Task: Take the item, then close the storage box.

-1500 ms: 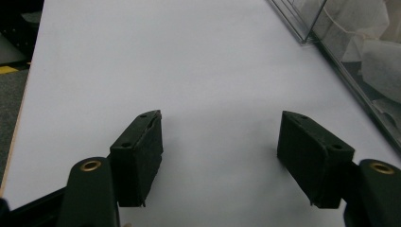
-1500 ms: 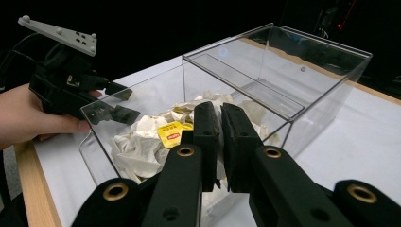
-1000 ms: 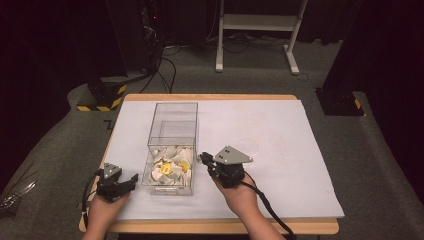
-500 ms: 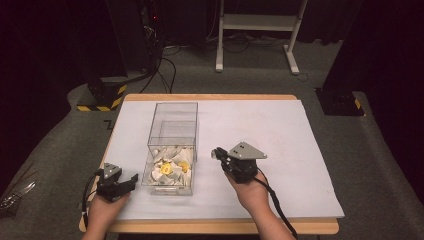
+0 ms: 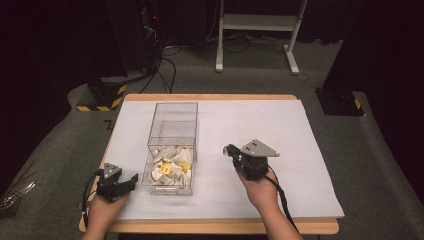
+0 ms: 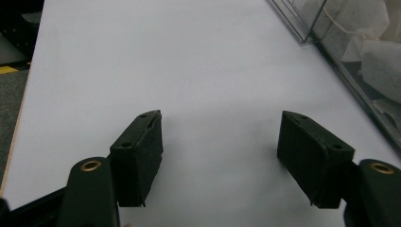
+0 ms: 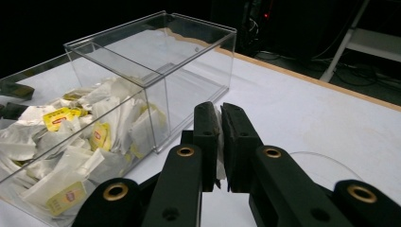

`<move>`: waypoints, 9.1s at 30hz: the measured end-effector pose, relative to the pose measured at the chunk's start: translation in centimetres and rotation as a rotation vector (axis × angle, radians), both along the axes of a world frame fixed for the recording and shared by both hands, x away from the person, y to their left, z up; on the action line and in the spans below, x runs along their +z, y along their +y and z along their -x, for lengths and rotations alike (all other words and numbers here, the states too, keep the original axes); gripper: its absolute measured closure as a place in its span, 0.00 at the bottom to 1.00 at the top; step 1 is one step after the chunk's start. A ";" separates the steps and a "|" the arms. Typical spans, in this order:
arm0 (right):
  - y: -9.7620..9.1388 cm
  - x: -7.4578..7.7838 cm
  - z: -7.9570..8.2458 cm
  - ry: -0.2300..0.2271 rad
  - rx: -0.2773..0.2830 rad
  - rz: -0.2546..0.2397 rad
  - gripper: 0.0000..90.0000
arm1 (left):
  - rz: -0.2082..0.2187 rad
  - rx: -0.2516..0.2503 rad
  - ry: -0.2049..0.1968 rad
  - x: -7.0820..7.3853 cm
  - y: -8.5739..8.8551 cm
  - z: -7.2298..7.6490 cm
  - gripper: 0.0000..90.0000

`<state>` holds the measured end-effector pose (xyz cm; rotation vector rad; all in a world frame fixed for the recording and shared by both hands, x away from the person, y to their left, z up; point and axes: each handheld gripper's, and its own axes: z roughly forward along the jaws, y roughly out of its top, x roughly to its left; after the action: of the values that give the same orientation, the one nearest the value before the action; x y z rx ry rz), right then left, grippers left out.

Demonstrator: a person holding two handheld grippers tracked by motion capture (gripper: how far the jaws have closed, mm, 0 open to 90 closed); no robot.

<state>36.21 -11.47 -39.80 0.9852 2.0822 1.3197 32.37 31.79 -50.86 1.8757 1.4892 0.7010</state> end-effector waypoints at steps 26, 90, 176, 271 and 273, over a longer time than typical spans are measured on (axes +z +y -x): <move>-3.5 0.4 -1.3 -0.008 -0.107 -0.010 0.95 | 0.001 0.000 0.001 0.0 0.0 0.0 0.35; -5.4 -2.6 -1.1 0.068 -0.194 0.017 0.25 | 0.000 0.000 -0.001 0.0 0.0 0.0 0.36; -7.9 -10.7 0.7 0.297 -0.261 0.180 0.18 | 0.118 -0.173 -0.161 5.9 -0.6 4.1 0.28; -7.8 -10.7 0.7 0.296 -0.261 0.183 0.18 | 0.112 -0.250 -0.196 3.2 -5.7 4.0 0.19; -7.8 -10.7 0.7 0.294 -0.259 0.184 0.18 | 0.111 -0.244 -0.199 3.2 -5.8 3.9 0.18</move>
<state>35.52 -19.30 -50.48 1.3779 2.1474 0.8805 28.42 25.98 -47.62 1.8062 1.1288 0.6543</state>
